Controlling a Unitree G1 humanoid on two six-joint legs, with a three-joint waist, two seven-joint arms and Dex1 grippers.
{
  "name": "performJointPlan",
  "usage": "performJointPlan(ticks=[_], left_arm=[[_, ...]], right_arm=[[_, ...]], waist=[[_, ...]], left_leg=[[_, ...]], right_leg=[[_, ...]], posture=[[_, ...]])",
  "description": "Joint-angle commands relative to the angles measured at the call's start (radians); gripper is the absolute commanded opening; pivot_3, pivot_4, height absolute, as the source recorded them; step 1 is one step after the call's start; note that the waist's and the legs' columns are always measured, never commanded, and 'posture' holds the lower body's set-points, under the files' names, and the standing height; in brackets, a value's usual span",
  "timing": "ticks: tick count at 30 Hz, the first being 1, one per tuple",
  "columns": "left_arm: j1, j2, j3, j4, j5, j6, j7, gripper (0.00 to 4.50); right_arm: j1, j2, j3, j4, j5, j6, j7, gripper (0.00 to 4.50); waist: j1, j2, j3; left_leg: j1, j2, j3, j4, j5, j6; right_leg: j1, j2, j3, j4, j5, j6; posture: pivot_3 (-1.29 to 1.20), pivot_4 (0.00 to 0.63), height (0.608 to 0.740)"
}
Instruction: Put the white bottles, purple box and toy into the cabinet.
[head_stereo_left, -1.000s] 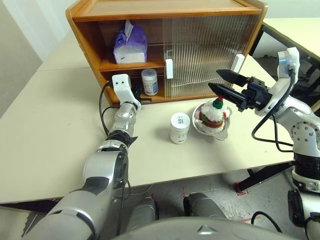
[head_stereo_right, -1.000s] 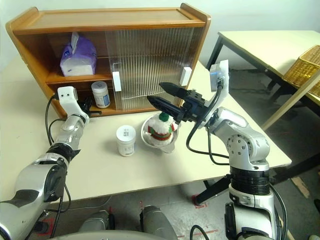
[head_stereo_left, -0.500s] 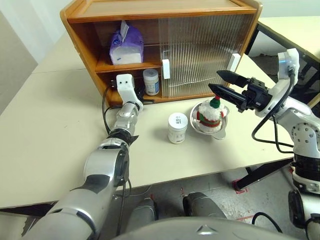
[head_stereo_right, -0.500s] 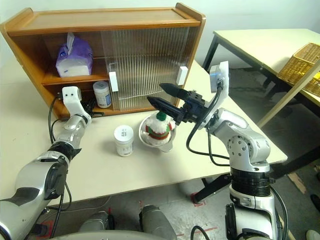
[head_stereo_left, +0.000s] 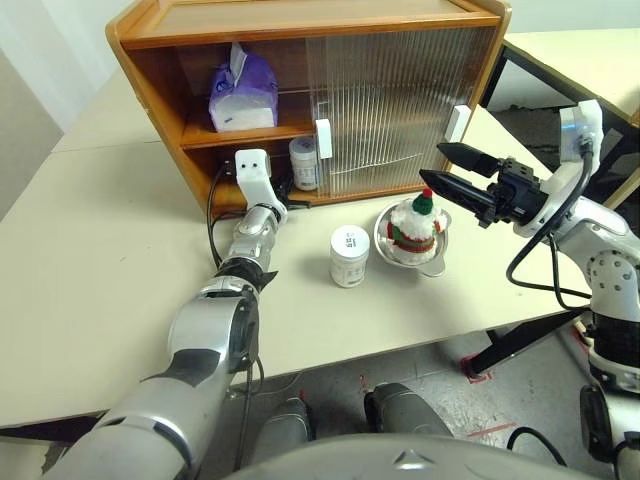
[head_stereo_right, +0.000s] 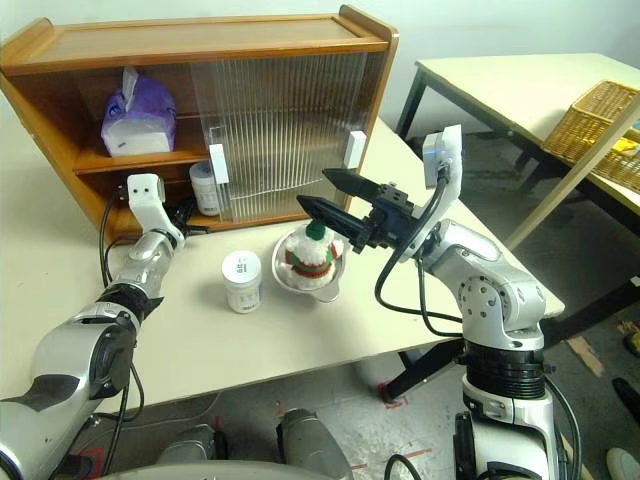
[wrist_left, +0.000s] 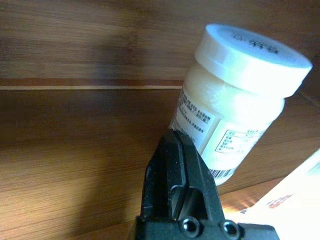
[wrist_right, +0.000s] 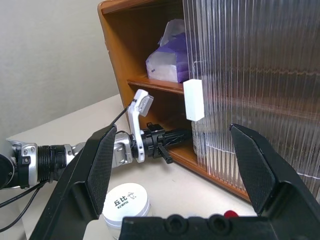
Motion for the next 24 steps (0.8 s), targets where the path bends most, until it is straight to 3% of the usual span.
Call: performJointPlan(ticks=[1,3,6,16,24], left_arm=[[0.045,0.016,0.016,-0.048,-0.024,-0.021,-0.03,0.01],[0.082,0.027,0.019,-0.105,-0.043,-0.03,-0.062,0.18],[0.139,0.038,0.028,-0.202,-0.077,-0.021,-0.104,0.88],[0.473,0.154,-0.025,-0.75,-0.256,0.22,-0.5,4.47],[0.667,0.275,-0.097,-0.908,-0.336,0.27,-0.844,4.49]], right_arm=[[-0.006,-0.002,-0.004,-0.003,0.01,0.004,0.001,4.5],[-0.01,0.001,0.001,0.004,0.008,0.003,0.006,4.5],[-0.019,0.005,0.007,0.016,0.004,0.0,0.011,4.5],[-0.051,0.015,0.023,0.051,-0.007,-0.003,0.035,4.5],[-0.067,0.021,0.029,0.071,-0.016,-0.011,0.046,4.5]], waist=[[-0.003,0.0,0.0],[-0.003,0.0,0.0],[-0.005,0.0,0.0],[0.023,0.0,0.0],[0.056,0.002,-0.001]], left_leg=[[0.0,0.0,0.0,0.0,0.0,0.0],[0.0,0.0,0.0,0.0,0.0,0.0],[0.0,0.0,0.0,0.0,0.0,0.0],[0.0,0.0,0.0,0.0,-0.001,-0.002],[-0.006,0.017,-0.004,-0.002,-0.012,-0.019]], right_leg=[[0.0,0.0,0.0,0.0,0.0,0.0],[0.0,0.0,0.0,0.0,0.0,0.0],[0.0,0.0,0.0,0.0,0.0,0.0],[-0.001,0.0,-0.002,0.001,-0.002,-0.004],[-0.011,-0.002,0.009,0.003,0.001,-0.016]], posture=[[-0.23,0.058,0.74],[-0.23,0.058,0.74],[-0.23,0.058,0.74],[-0.17,0.068,0.74],[-0.16,0.065,0.74]])
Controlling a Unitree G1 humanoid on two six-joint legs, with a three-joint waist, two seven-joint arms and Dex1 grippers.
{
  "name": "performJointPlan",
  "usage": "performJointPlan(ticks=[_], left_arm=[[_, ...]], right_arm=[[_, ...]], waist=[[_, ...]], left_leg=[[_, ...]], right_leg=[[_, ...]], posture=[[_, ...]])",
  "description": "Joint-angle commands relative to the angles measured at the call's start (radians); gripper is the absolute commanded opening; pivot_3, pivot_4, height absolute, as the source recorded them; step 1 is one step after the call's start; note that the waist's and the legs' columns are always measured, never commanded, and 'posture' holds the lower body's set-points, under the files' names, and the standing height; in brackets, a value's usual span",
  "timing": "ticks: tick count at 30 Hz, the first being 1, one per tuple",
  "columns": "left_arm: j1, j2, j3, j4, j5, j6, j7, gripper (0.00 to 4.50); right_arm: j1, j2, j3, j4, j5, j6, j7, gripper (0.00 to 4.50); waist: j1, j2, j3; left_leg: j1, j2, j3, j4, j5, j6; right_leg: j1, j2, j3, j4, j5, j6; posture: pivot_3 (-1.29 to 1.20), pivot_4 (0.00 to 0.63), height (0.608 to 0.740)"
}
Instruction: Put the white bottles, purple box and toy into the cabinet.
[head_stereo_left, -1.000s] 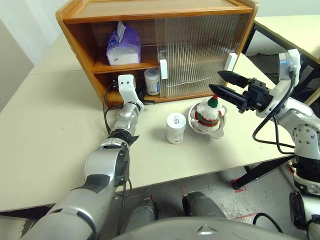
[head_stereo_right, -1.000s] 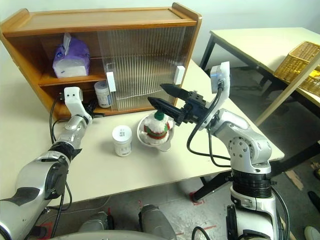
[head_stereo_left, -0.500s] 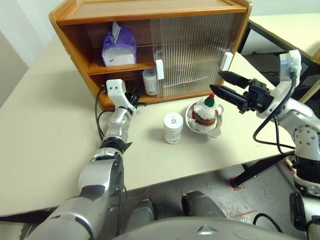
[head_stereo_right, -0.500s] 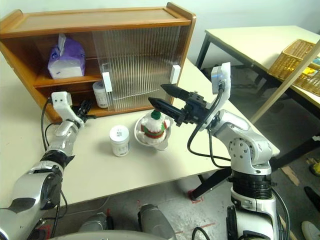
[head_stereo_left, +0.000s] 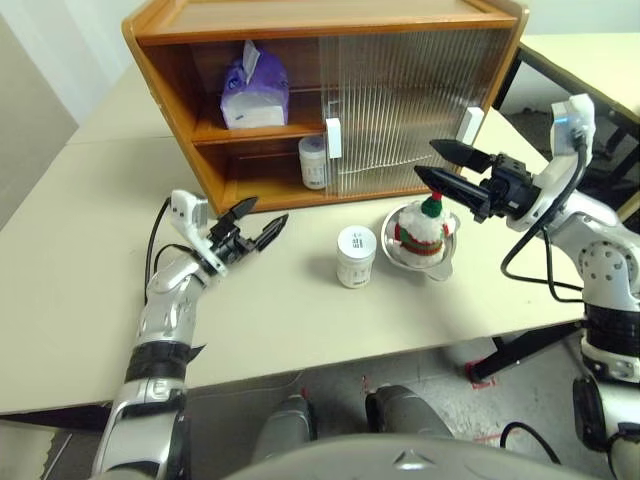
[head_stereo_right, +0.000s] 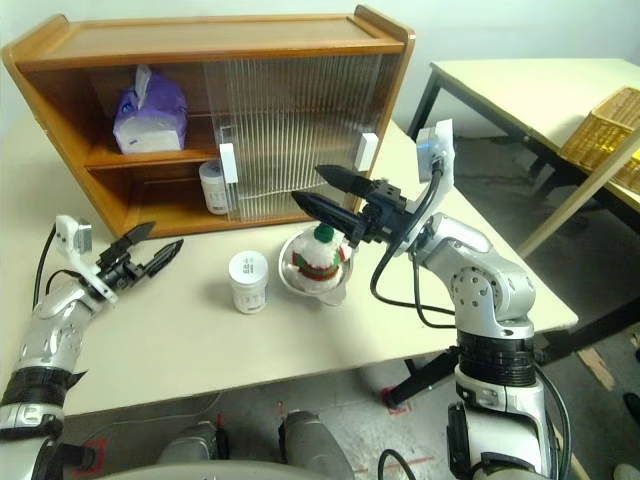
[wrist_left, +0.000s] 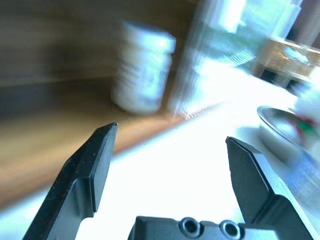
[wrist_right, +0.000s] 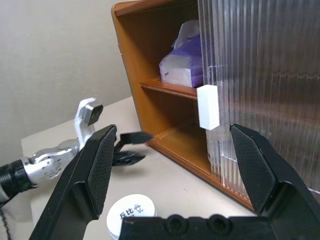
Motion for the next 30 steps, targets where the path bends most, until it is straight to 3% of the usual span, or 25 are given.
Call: performJointPlan(ticks=[1,4,6,15,30], left_arm=[[0.049,0.03,-0.053,-0.052,-0.016,0.011,-0.139,4.49],[0.068,0.041,-0.087,-0.064,-0.006,-0.002,-0.203,4.49],[0.069,0.028,-0.119,-0.086,-0.006,0.004,-0.232,4.49],[0.042,0.011,-0.21,-0.097,0.02,-0.015,-0.295,4.49],[-0.097,-0.072,-0.253,0.118,0.109,-0.122,-0.261,4.49]], right_arm=[[-0.01,0.001,0.006,0.01,-0.009,-0.01,0.009,4.5],[-0.013,0.002,0.006,0.012,-0.01,-0.01,0.01,4.5],[-0.014,0.001,0.005,0.011,-0.01,-0.009,0.01,4.5],[-0.006,-0.006,-0.003,0.0,-0.008,-0.006,0.006,4.5],[0.008,-0.011,-0.012,-0.021,-0.003,-0.004,-0.01,4.5]], waist=[[0.008,0.0,0.0],[0.017,0.0,0.0],[0.018,0.001,-0.001],[0.018,0.001,-0.001],[0.017,0.001,-0.001]], left_leg=[[-0.001,0.001,0.0,0.0,0.0,0.0],[-0.005,0.004,0.0,-0.001,0.001,0.002],[-0.008,0.005,0.0,-0.001,0.007,0.013],[-0.01,0.006,0.0,-0.001,0.008,0.013],[-0.009,0.006,0.001,-0.001,0.01,0.016]], right_leg=[[-0.002,0.0,0.0,0.001,0.002,-0.005],[-0.008,0.001,0.0,0.002,0.006,-0.013],[-0.011,0.001,0.0,0.002,0.007,-0.014],[-0.014,0.001,0.0,0.002,0.009,-0.016],[-0.014,0.001,0.003,0.001,0.013,-0.013]], posture=[[-0.16,0.065,0.74],[-0.17,0.064,0.74],[-0.17,0.064,0.74],[-0.18,0.063,0.74],[-0.21,0.062,0.74]])
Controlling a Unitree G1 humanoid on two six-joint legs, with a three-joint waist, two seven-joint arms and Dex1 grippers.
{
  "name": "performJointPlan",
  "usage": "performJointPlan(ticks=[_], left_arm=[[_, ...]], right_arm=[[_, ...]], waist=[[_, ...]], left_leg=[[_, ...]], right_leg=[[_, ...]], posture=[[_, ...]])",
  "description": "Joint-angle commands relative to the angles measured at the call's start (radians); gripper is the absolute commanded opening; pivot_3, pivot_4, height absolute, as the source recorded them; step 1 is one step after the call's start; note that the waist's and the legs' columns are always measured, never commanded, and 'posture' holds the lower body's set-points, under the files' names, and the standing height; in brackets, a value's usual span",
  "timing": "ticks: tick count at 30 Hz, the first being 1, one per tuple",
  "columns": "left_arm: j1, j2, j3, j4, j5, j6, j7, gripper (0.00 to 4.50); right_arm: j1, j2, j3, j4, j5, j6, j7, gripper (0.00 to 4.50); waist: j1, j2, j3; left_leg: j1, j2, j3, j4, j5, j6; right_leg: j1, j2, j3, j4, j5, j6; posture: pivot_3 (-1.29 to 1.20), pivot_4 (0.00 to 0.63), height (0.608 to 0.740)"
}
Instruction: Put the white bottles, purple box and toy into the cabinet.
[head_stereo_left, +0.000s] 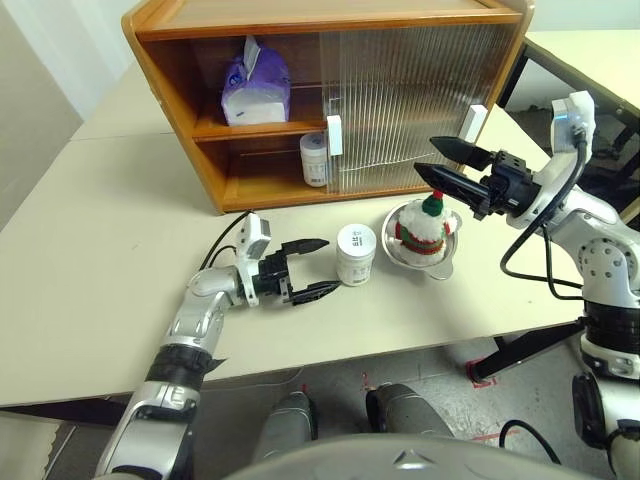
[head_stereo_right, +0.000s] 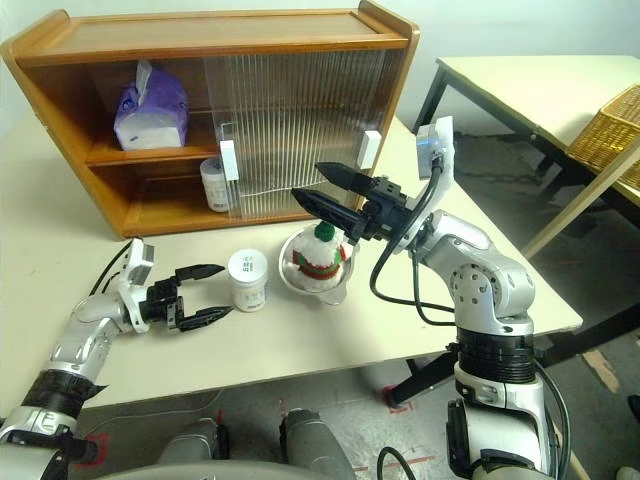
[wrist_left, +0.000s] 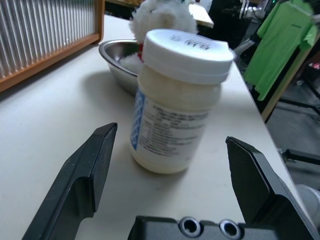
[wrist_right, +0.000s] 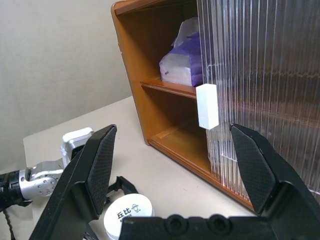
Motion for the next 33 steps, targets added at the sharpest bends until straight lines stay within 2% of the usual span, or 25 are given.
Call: performJointPlan(ticks=[1,3,12,22,25,27,33], left_arm=[[-0.031,-0.018,-0.018,0.068,0.038,-0.039,0.007,4.49],[-0.045,-0.031,-0.021,0.099,0.049,-0.056,0.009,4.49],[-0.066,-0.057,-0.036,0.146,0.064,-0.08,0.007,4.49],[-0.087,-0.07,-0.03,0.177,0.066,-0.083,0.012,4.49],[-0.09,-0.075,-0.026,0.179,0.063,-0.081,0.016,3.83],[-0.089,-0.075,-0.025,0.178,0.062,-0.081,0.017,3.16],[-0.062,-0.055,0.001,0.117,0.038,-0.054,0.039,3.06]], right_arm=[[0.009,-0.008,-0.011,-0.02,0.001,-0.002,-0.004,4.5],[0.012,-0.01,-0.014,-0.022,0.002,-0.003,-0.005,4.5],[0.019,-0.011,-0.016,-0.03,0.003,-0.004,-0.012,4.5],[0.023,-0.01,-0.017,-0.031,0.002,-0.007,-0.015,4.5],[0.023,-0.009,-0.016,-0.032,0.003,-0.007,-0.015,4.5],[0.023,-0.009,-0.016,-0.031,0.002,-0.007,-0.015,4.5],[0.022,-0.006,-0.012,-0.032,0.002,-0.007,-0.014,4.5]], waist=[[-0.003,0.0,0.0],[-0.006,0.0,0.0],[-0.026,0.0,0.0],[-0.04,0.0,0.0],[-0.042,0.0,0.0],[-0.043,0.0,0.0],[-0.045,0.0,0.0]], left_leg=[[0.0,0.0,0.0,0.0,0.0,0.0],[0.0,0.0,0.001,0.0,0.0,0.001],[0.0,-0.002,0.002,0.0,0.002,0.004],[0.0,-0.003,0.002,0.001,0.003,0.005],[0.0,-0.003,0.002,0.001,0.003,0.005],[0.0,-0.003,0.002,0.001,0.003,0.005],[0.0,-0.003,0.002,0.001,0.003,0.005]], right_leg=[[0.0,0.0,0.001,0.0,0.0,0.001],[0.0,0.0,0.002,0.0,-0.003,0.007],[0.001,0.001,0.006,-0.001,-0.002,0.016],[0.001,0.001,0.007,-0.001,0.0,0.019],[0.001,0.001,0.007,-0.002,0.0,0.019],[0.001,0.001,0.007,-0.002,0.0,0.019],[0.001,0.001,0.008,-0.002,0.0,0.02]], posture=[[-0.21,0.062,0.74],[-0.22,0.062,0.74],[-0.22,0.061,0.74],[-0.23,0.059,0.74],[-0.23,0.059,0.74],[-0.23,0.059,0.74],[-0.22,0.061,0.74]])
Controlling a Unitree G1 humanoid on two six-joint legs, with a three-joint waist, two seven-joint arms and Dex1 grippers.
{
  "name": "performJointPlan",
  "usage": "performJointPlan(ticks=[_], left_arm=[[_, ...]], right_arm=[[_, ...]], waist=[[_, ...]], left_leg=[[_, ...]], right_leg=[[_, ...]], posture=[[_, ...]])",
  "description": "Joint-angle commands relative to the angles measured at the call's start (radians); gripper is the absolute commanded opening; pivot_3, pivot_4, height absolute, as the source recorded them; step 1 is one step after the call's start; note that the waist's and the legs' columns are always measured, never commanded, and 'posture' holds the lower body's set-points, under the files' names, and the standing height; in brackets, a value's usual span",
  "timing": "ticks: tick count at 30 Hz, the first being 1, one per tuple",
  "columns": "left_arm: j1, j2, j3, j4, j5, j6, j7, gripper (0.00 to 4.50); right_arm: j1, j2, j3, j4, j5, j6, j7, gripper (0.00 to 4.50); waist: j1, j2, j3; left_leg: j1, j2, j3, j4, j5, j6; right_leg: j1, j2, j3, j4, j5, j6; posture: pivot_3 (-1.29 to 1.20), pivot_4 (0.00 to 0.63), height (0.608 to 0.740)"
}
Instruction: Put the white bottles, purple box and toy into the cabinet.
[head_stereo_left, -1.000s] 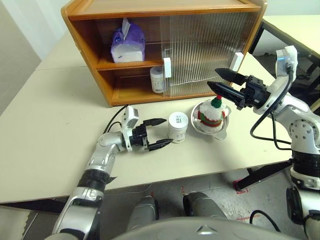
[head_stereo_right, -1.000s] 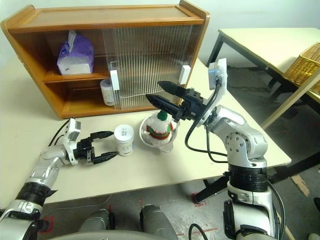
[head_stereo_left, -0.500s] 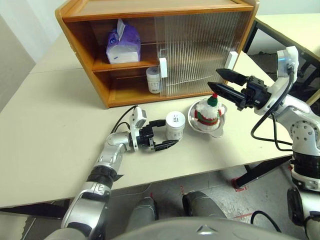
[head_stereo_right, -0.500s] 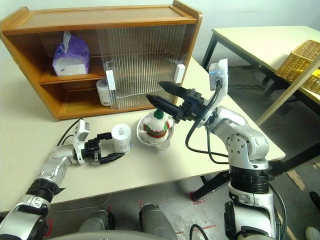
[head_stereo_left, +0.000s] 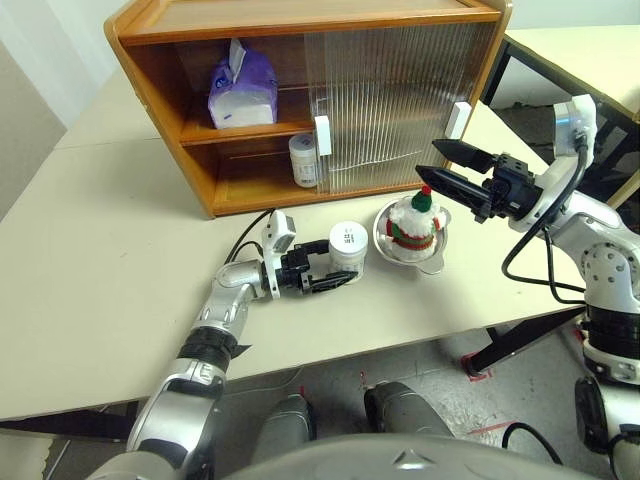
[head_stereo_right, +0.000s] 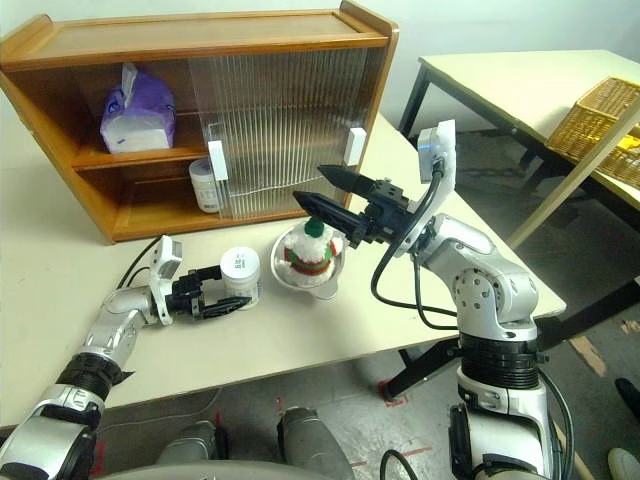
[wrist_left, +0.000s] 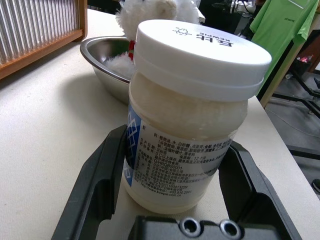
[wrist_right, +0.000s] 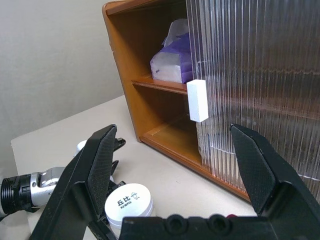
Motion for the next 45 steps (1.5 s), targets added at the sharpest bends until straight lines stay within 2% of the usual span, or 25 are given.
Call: performJointPlan(ticks=[1,10,14,24,32,45], left_arm=[[0.034,0.027,0.04,-0.068,-0.024,0.028,0.028,3.06],[0.14,0.099,0.124,-0.243,-0.087,0.114,0.102,3.06],[0.124,0.093,0.201,-0.236,-0.106,0.159,0.227,3.06],[-0.023,0.049,0.312,-0.074,-0.084,0.143,0.501,3.06],[-0.112,0.043,0.32,0.062,-0.027,0.094,0.631,3.06],[-0.317,0.002,0.312,0.39,0.089,-0.001,0.886,3.06]], right_arm=[[0.001,-0.002,-0.007,-0.009,0.001,-0.007,-0.001,4.5],[-0.011,0.006,0.003,0.007,-0.005,-0.011,0.008,4.5],[-0.026,0.013,0.013,0.027,-0.011,-0.02,0.02,4.5],[-0.025,0.006,0.011,0.026,-0.011,-0.021,0.031,4.5],[-0.021,0.003,0.008,0.023,-0.01,-0.021,0.028,4.5],[-0.018,0.002,0.006,0.018,-0.009,-0.018,0.023,4.5]], waist=[[-0.003,0.0,0.0],[-0.013,0.0,0.0],[-0.009,0.0,0.0],[0.006,0.0,0.0],[0.007,0.0,0.0],[0.008,-0.001,0.0]], left_leg=[[0.0,0.0,0.0,0.0,0.0,0.0],[0.0,0.0,0.0,0.0,0.0,0.0],[0.0,0.0,0.0,0.0,0.0,0.0],[0.0,0.0,0.001,0.0,0.001,0.0],[0.0,-0.002,0.002,0.001,0.002,0.003],[0.001,-0.006,0.002,0.003,0.011,0.008]], right_leg=[[0.0,0.0,0.0,0.0,0.0,0.0],[-0.001,0.001,0.0,0.0,0.0,0.0],[-0.001,0.001,0.0,0.0,0.0,0.0],[-0.001,0.001,0.0,0.0,0.003,-0.005],[0.0,0.001,0.0,0.0,0.004,-0.002],[0.003,0.001,0.002,-0.001,0.01,0.006]], posture=[[-0.22,0.062,0.74],[-0.21,0.061,0.74],[-0.18,0.052,0.74],[-0.19,0.048,0.74],[-0.19,0.047,0.74],[-0.2,0.052,0.74]])
